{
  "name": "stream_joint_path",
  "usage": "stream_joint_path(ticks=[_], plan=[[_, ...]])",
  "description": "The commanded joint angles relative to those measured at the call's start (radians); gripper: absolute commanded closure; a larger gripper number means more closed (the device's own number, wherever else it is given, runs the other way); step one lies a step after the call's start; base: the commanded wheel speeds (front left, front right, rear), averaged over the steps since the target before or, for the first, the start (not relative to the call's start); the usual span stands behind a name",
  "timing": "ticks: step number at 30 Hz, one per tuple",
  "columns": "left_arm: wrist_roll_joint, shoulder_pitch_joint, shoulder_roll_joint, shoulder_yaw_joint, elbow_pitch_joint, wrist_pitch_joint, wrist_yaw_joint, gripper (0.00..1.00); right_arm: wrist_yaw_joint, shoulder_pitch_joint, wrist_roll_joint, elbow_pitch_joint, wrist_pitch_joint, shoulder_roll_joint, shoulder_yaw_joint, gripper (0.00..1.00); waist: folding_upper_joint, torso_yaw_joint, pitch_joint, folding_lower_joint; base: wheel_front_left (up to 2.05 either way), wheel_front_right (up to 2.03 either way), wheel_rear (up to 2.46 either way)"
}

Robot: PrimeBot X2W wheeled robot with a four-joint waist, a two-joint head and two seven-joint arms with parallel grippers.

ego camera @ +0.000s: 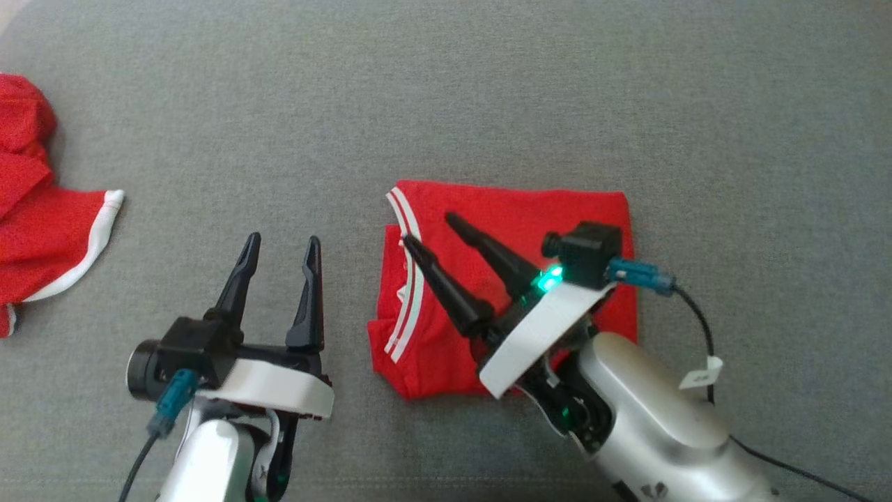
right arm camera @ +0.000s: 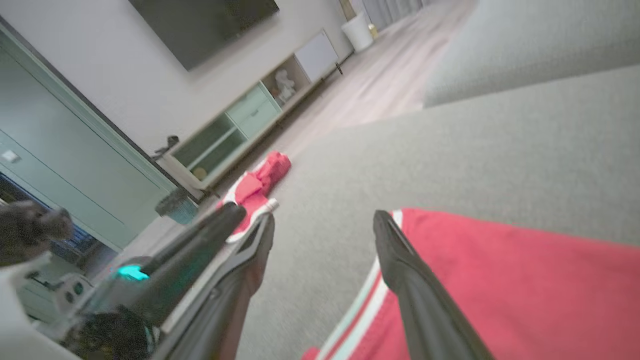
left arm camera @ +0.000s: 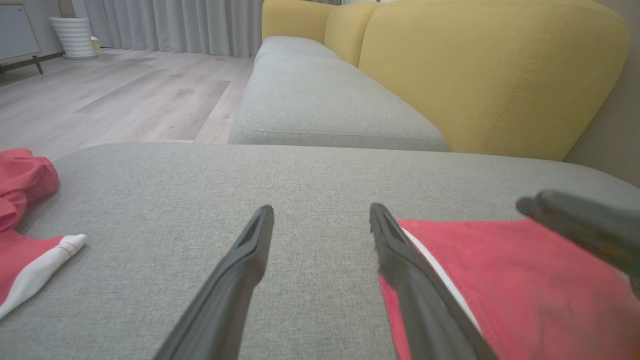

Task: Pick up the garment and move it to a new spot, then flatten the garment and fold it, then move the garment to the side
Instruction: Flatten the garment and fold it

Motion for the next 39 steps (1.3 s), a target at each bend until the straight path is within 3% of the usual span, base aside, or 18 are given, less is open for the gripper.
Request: stream_joint_path(ticks=[1,3,7,8,13,21,29,39], plan=[[0.014,-0.041,0.005,0.027,-0.027,-0.012,-0.002,0.0,0.007,-0.033,0.038,-0.064,-0.046,0.02,0.018,0.0,0.0,-0.006,-0.002,0.0,0.0,0.0,0.0],[0.015,-0.04,0.006,0.029,-0.026,-0.012,-0.001,0.0,0.007,-0.048,0.062,-0.089,-0.082,0.02,0.005,0.0,0.0,-0.013,-0.005,0.0,0.0,0.0,0.0],[0.016,-0.037,0.009,0.034,-0.027,-0.012,0.003,0.0,0.007,-0.071,-0.022,-0.082,-0.124,0.02,-0.068,0.0,0.0,-0.026,-0.011,0.0,0.0,0.0,0.0],[0.015,-0.035,0.01,0.038,-0.028,-0.012,0.005,0.0,0.007,-0.068,-0.105,-0.074,-0.137,0.02,-0.147,0.0,0.0,-0.034,-0.014,0.0,0.0,0.0,0.0],[0.01,-0.029,0.019,0.05,-0.033,-0.012,0.011,0.0,0.007,0.012,-0.283,-0.108,-0.115,-0.015,-0.367,0.0,0.0,-0.05,-0.024,0.0,0.0,0.0,0.0],[-0.002,-0.016,0.038,0.076,-0.042,-0.012,0.02,0.0,0.007,0.226,-0.452,-0.28,-0.033,-0.063,-0.642,0.0,0.0,-0.072,-0.043,0.0,0.0,0.0,0.0],[-0.019,0.015,0.05,0.087,-0.027,-0.012,0.006,0.0,0.007,0.385,-0.502,-0.407,0.019,-0.077,-0.689,0.0,0.0,-0.082,-0.096,0.0,0.0,0.0,0.0],[-0.031,0.099,0.062,0.073,-0.009,-0.006,0.002,0.0,0.007,0.494,-0.504,-0.45,0.042,-0.067,-0.694,0.0,0.0,-0.081,-0.202,0.0,0.0,0.0,0.0]])
